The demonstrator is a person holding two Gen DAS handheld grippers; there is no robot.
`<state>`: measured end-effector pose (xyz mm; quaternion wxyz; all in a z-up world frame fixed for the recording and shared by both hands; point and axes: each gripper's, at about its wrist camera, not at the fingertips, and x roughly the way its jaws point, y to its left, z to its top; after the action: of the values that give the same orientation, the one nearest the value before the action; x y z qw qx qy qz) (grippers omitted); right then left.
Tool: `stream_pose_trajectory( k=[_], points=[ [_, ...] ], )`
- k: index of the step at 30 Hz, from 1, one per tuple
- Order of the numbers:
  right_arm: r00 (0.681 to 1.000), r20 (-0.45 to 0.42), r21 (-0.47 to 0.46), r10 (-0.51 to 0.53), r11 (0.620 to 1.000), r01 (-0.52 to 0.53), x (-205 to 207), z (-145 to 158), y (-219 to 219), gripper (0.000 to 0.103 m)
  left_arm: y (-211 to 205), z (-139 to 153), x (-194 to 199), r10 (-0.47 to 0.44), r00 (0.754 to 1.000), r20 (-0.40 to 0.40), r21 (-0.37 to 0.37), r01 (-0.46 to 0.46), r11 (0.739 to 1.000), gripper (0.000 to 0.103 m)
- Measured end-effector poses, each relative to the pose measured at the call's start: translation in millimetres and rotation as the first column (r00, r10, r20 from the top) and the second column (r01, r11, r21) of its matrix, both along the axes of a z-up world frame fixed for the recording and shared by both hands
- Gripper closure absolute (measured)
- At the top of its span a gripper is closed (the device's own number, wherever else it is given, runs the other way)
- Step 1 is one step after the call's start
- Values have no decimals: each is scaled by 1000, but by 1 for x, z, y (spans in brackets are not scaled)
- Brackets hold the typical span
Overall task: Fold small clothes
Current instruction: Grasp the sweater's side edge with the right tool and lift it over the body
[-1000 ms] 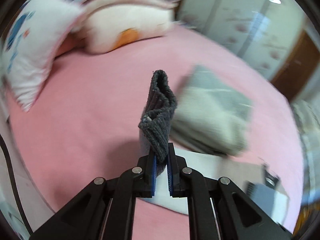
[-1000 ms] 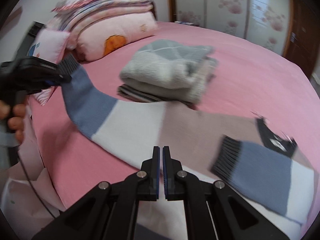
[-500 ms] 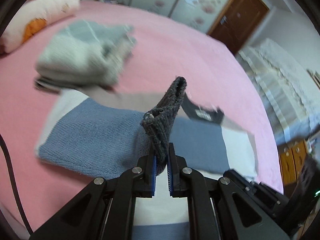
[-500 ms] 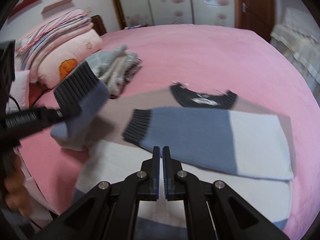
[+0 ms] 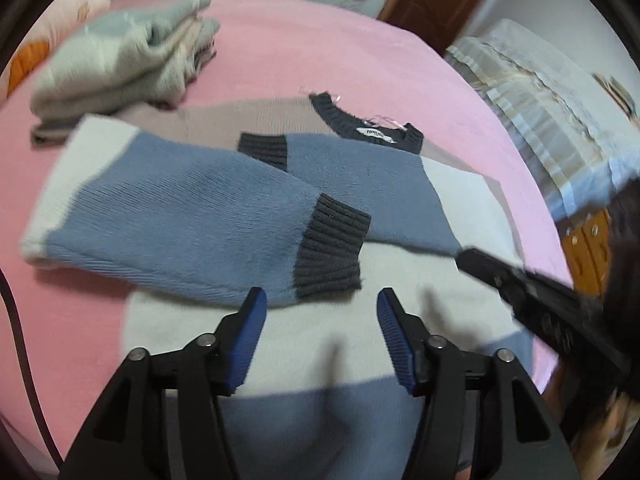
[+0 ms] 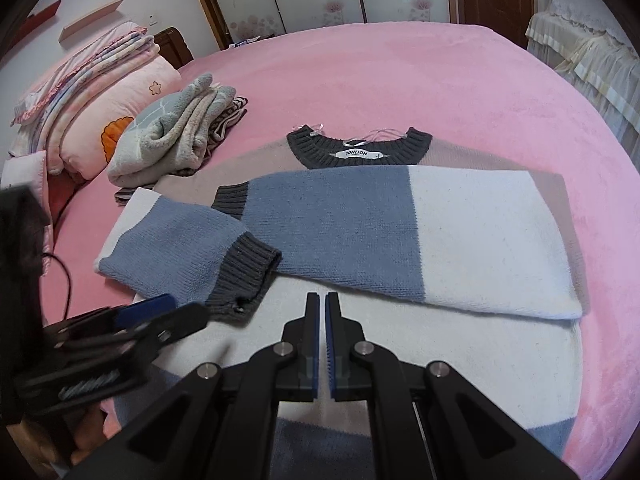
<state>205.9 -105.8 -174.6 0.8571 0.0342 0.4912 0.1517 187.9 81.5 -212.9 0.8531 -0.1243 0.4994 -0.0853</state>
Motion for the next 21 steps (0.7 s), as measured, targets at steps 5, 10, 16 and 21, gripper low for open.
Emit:
stream_pose_trajectory(
  k=[5,10,16,21],
  points=[
    [998,-30,88,60,995,-57,9,-1,10,92,42,24,-28,83,993,89,133,-95,987,43],
    [996,-29,125,86,989,-82,25,-7,26,58,110,10,-39,286,956,66,178,-293,939,43],
    [994,-63,91,85,993,-79,52,-33,44,58,164,-20,-41,435,900,15,197,-429,882,43],
    [991,-80,87,103,992,-96,64,-50,55,57,180,-34,-36,465,885,3,170,-458,872,43]
  ],
)
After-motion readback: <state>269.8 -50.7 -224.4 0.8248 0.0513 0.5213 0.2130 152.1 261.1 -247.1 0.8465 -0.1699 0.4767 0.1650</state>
